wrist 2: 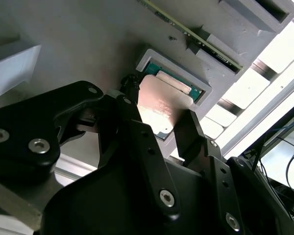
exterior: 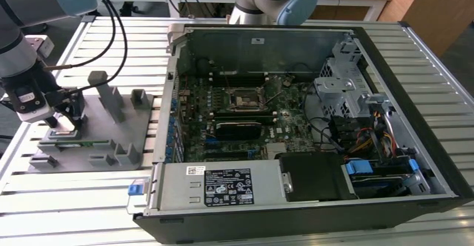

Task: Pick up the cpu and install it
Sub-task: 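Pick up the cpu and move it towards the insertion slot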

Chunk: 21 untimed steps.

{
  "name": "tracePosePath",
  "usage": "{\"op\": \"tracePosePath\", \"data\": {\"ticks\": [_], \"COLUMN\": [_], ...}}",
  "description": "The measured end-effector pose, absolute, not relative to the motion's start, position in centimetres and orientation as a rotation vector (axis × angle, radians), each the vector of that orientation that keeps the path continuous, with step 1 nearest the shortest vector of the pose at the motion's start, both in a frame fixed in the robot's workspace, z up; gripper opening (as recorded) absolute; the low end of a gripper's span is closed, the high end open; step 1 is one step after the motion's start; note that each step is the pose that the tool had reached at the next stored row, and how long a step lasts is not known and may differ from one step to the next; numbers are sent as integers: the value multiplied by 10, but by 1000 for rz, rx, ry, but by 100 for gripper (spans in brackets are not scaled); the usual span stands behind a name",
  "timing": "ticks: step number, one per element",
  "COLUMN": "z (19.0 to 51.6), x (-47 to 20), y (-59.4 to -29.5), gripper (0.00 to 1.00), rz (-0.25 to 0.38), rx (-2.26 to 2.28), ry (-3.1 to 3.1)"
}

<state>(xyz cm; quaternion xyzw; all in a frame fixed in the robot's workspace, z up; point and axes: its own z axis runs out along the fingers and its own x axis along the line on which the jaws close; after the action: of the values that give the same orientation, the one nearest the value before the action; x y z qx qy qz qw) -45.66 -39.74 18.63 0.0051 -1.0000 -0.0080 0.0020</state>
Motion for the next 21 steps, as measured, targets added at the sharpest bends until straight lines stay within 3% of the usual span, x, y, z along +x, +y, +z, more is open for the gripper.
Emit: {"op": "tracePosePath", "data": {"ticks": [12, 14, 15, 21], "z": [189, 188, 188, 187], "x": [-457, -457, -457, -457], "y": [-397, -397, -397, -397], "gripper": [53, 54, 60, 60], "rz": [-25, -24, -24, -23], "rx": [16, 16, 16, 16], "ry": [-3137, -3137, -3137, -3139]}}
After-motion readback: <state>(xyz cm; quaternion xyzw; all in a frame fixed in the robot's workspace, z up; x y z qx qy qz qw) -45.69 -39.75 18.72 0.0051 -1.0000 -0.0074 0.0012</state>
